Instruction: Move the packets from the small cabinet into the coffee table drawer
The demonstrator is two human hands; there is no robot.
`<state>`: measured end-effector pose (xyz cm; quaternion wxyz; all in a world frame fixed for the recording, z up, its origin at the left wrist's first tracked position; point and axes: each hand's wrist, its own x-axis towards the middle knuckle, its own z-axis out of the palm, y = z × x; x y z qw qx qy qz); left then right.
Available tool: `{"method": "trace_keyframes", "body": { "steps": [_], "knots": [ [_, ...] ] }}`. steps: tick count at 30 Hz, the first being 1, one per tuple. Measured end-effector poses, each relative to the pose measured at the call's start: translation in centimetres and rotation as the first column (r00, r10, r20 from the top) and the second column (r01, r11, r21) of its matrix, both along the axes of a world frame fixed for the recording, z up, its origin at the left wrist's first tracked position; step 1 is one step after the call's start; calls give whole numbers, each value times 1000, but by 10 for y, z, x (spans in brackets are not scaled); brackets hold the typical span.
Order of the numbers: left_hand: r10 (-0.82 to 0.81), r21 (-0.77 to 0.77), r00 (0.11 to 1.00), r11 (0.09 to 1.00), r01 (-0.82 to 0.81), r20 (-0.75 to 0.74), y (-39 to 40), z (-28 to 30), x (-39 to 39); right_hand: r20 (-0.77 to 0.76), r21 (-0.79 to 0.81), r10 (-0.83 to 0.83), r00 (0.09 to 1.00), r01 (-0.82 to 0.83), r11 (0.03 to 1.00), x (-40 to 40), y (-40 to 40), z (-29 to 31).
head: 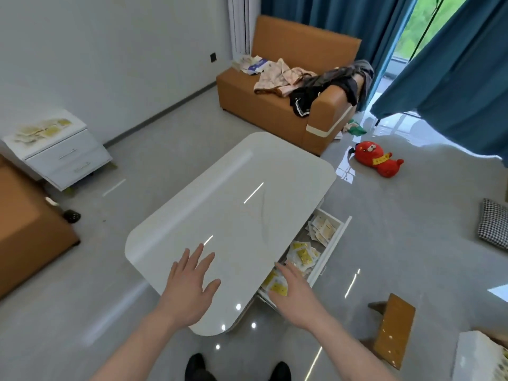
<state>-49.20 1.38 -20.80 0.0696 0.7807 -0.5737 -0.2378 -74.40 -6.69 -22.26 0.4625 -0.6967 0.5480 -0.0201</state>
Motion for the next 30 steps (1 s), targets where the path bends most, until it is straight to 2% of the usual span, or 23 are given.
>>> {"method": "trace_keyframes", "body": {
  "steps": [6,12,16,21,30],
  "knots": [
    [129,-121,988,983,-139,-91,51,35,101,-6,-84,154,988,-154,984,121,13,32],
    [180,-100,983,979,-176,31,121,44,249,16,-148,264,964,-259,955,272,47,50],
    [209,-64,974,977,-204,88,144,56,320,13,-148,317,948,-312,939,351,69,62],
    [221,-112,972,971,-212,74,136,70,385,0,-165,367,930,-362,918,419,63,80],
    [238,-108,965,968,-227,107,73,81,508,22,-192,409,912,-398,897,556,-12,82]
  ]
}}
